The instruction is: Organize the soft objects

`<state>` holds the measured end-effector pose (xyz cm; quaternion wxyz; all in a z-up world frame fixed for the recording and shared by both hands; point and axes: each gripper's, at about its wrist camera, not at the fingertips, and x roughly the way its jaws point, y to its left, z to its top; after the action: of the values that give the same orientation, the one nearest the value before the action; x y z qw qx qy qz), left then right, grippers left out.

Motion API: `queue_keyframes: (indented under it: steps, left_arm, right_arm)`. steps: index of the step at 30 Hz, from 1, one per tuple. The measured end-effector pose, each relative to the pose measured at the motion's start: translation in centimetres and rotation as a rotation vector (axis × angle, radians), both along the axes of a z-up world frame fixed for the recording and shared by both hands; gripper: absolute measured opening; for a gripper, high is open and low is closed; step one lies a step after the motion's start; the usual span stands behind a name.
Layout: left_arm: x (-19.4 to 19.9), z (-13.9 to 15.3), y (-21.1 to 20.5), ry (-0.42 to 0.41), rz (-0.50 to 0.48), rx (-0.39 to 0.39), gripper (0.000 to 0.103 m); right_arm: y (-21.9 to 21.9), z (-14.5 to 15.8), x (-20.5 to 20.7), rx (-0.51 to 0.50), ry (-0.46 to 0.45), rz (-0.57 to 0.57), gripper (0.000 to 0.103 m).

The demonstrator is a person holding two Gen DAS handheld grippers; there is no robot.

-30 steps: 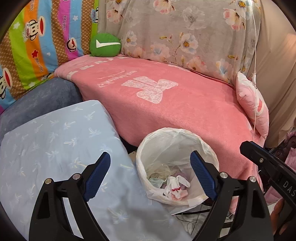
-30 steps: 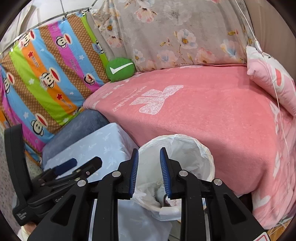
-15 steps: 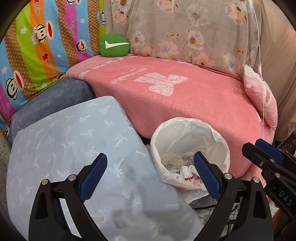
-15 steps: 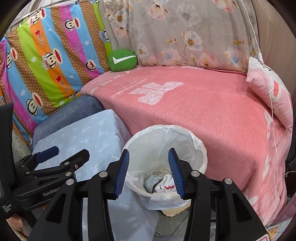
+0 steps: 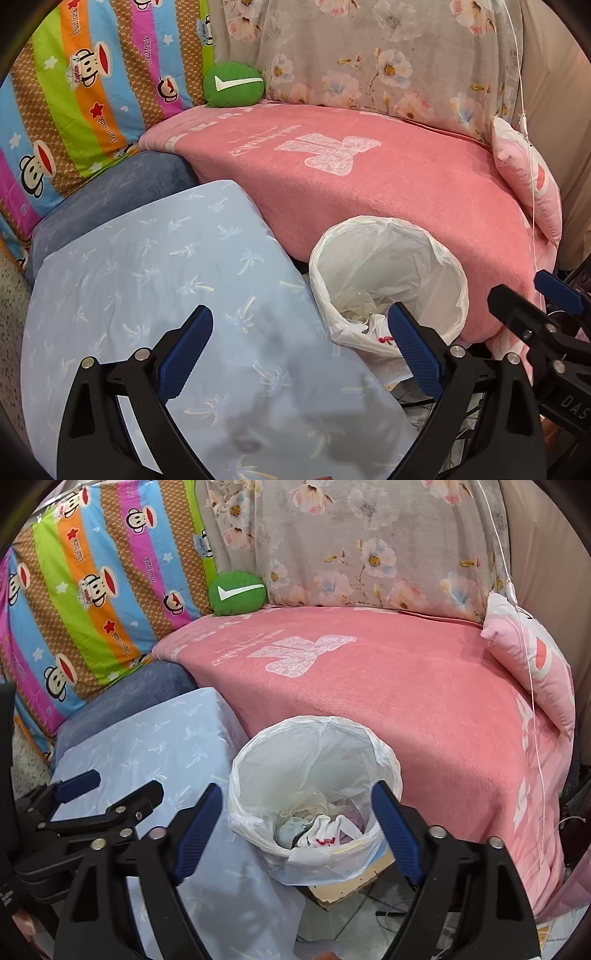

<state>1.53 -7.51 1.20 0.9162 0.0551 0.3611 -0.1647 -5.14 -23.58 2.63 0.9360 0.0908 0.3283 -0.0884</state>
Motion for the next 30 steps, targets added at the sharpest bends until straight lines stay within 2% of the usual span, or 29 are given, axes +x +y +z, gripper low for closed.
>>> queue_keyframes:
  steps: [9,12,30]
  left_arm:
    - [-0.3,-0.2,0.1,0.002,0.028,0.008,0.094]
    - [-0.3,-0.2,0.2,0.001,0.032,0.009,0.094]
    - [-0.8,-0.3,0.3,-0.012,0.060,0.014,0.095]
  right_arm:
    - [0.1,-0.1,-0.3,-0.034,-0.010,-0.014,0.088]
    - [0.0,-0.3,-0.5,-0.036,-0.008,-0.020,0.097]
    - [0.8,-0.5,-1.0,-0.102,0.016,-0.017,0.097]
